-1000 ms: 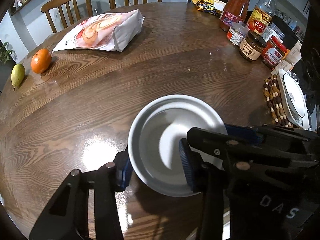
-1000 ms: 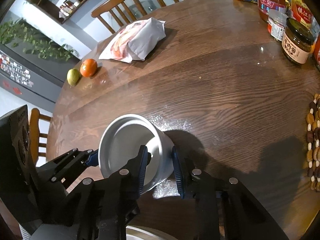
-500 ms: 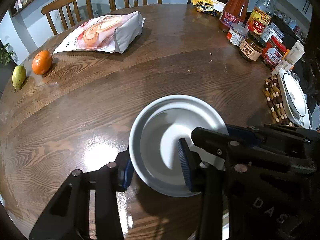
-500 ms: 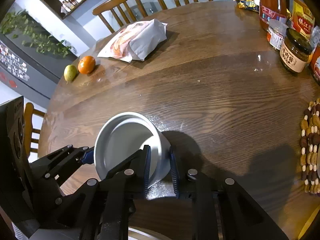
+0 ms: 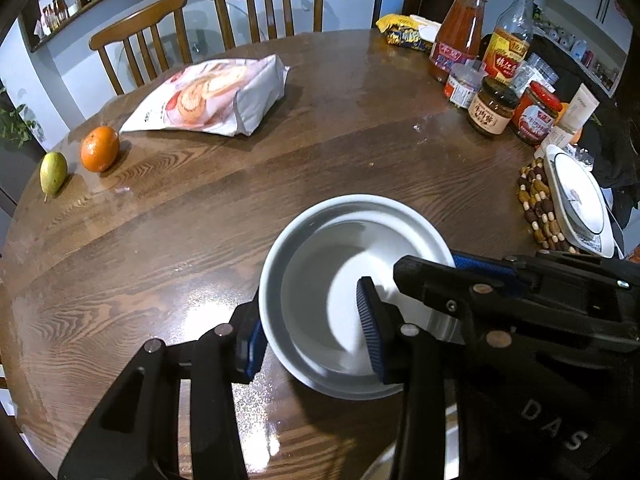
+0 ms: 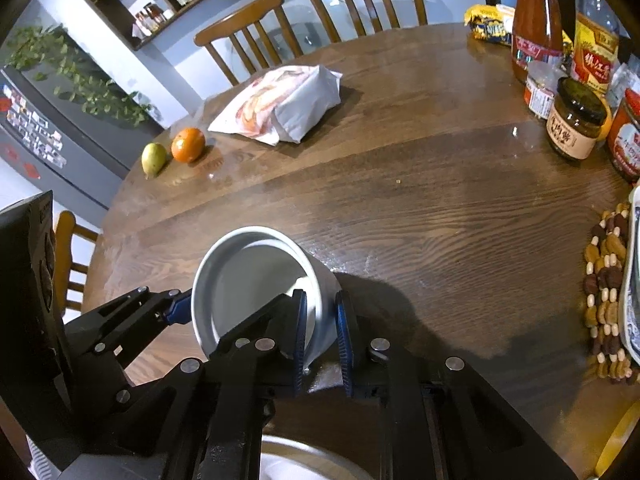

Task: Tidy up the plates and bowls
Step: 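Carry the small white bowl with both tools and lower it into the medium bowl, then open both tools to release the small white bowl in the nested bowls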

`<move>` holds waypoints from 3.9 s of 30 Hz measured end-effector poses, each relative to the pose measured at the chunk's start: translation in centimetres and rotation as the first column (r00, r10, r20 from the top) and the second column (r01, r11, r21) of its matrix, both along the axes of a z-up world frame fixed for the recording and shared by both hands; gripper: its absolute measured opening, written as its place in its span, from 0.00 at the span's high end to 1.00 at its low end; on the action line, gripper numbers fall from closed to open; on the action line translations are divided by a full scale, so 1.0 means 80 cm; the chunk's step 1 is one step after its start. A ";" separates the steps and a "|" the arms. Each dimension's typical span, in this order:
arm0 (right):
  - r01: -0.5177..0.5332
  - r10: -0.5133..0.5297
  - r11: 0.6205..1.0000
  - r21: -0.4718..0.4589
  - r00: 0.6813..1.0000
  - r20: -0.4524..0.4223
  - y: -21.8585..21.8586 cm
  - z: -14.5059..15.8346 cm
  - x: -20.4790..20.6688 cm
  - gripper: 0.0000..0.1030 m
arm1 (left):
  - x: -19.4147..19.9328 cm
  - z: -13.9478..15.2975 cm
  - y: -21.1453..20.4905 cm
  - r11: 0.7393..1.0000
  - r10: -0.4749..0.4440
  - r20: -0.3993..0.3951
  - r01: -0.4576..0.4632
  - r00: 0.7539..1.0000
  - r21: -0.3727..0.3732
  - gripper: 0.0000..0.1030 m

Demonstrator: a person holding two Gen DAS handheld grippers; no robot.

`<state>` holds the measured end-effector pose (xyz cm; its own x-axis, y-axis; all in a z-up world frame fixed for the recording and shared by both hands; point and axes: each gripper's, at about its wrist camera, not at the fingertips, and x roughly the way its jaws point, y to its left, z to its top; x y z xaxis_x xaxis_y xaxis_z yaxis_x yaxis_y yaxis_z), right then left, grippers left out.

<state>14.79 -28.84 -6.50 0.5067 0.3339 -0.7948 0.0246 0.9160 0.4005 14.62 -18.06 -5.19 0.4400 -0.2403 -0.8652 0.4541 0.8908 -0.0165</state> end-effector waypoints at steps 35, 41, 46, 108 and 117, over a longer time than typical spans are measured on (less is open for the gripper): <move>0.088 -0.086 0.996 -0.015 0.992 0.094 -0.012 0.064 -0.152 0.82 | -0.135 0.058 -0.015 0.994 -0.106 0.110 0.106 0.988 0.004 0.63; 0.091 -0.091 0.996 -0.006 0.993 0.073 -0.009 0.055 -0.166 0.82 | -0.149 0.049 -0.014 0.994 -0.112 0.079 0.112 0.991 0.010 0.63; 0.090 -0.089 0.996 -0.003 0.995 0.037 -0.005 0.041 -0.176 0.82 | -0.159 0.032 -0.014 0.993 -0.117 0.034 0.116 0.993 0.021 0.63; 0.120 -0.120 0.993 -0.011 0.992 0.024 -0.009 0.038 -0.198 0.49 | -0.167 0.031 0.026 0.999 -0.032 0.024 0.033 0.999 -0.037 0.21; 0.170 -0.170 0.985 0.021 0.984 0.043 -0.035 0.047 -0.214 0.45 | -0.159 0.044 0.055 0.999 -0.005 0.002 0.005 1.000 -0.051 0.08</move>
<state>-2.35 -31.68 -2.75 0.5918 0.2530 -0.7653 0.1614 0.8930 0.4201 1.94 -13.70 -1.67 0.4405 -0.2863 -0.8509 0.4587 0.8865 -0.0608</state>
